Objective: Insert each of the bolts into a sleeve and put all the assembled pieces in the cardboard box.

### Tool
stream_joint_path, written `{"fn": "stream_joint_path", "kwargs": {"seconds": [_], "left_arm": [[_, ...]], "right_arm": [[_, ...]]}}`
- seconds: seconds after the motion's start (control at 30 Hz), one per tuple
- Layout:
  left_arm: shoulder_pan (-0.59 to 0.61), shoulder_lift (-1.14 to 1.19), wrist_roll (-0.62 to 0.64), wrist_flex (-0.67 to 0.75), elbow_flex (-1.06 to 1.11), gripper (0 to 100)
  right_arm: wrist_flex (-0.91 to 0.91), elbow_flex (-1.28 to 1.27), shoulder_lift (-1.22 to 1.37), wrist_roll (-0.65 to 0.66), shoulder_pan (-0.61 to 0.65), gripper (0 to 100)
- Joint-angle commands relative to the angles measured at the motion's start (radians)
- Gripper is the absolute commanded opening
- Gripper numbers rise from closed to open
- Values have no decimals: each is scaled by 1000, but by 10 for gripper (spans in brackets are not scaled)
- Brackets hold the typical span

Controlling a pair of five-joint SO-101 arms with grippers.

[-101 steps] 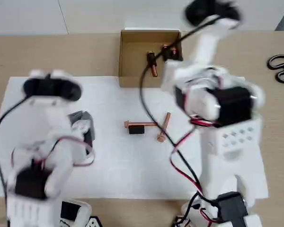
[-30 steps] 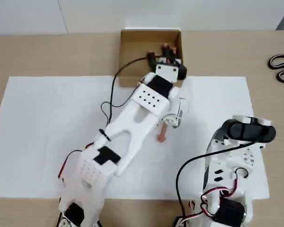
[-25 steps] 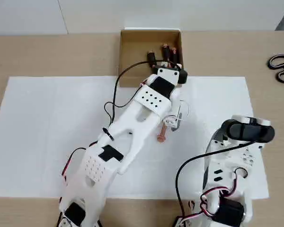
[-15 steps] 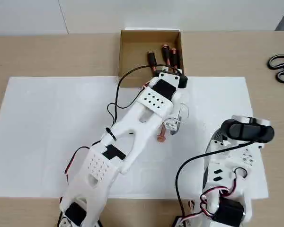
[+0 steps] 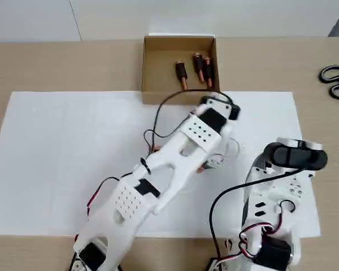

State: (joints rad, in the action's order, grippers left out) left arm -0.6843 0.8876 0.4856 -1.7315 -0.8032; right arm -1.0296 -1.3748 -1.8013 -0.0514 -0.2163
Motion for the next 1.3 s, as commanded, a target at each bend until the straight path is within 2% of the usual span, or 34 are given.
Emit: {"fn": "stream_joint_path", "kwargs": {"seconds": [0.0, 0.13, 0.27, 0.4, 0.53, 0.63, 0.83, 0.97, 1.07, 1.17, 1.27], "left_arm": [[6, -23, -2, -18, -51, 6], [11, -64, -40, -20, -90, 6], [8, -135, -229, -20, -96, 6], [44, -219, -503, -20, -93, 6], [144, -319, -790, -21, -88, 6], [239, -391, -953, -21, -25, 6], [456, -499, -1169, -21, 239, 6], [597, -548, -1386, -21, 403, 6], [681, -578, -1519, -20, 437, 6], [733, -605, -1703, -18, 444, 6], [773, -601, -1734, -18, 453, 6]], "right_arm": [[4, 6, -13, 6, -10, 3], [1, 6, -13, 6, -12, 3], [2, 6, -13, 6, -12, 3], [4, 6, -13, 6, -12, 3], [4, 6, -13, 6, -12, 3], [4, 6, -13, 6, -12, 3], [4, 5, -13, 6, -7, 3], [7, -31, -13, 6, -7, 3], [7, -38, -13, 6, -7, 3], [18, -40, -13, 6, -5, 3], [28, -41, -13, 6, -4, 3]]}}
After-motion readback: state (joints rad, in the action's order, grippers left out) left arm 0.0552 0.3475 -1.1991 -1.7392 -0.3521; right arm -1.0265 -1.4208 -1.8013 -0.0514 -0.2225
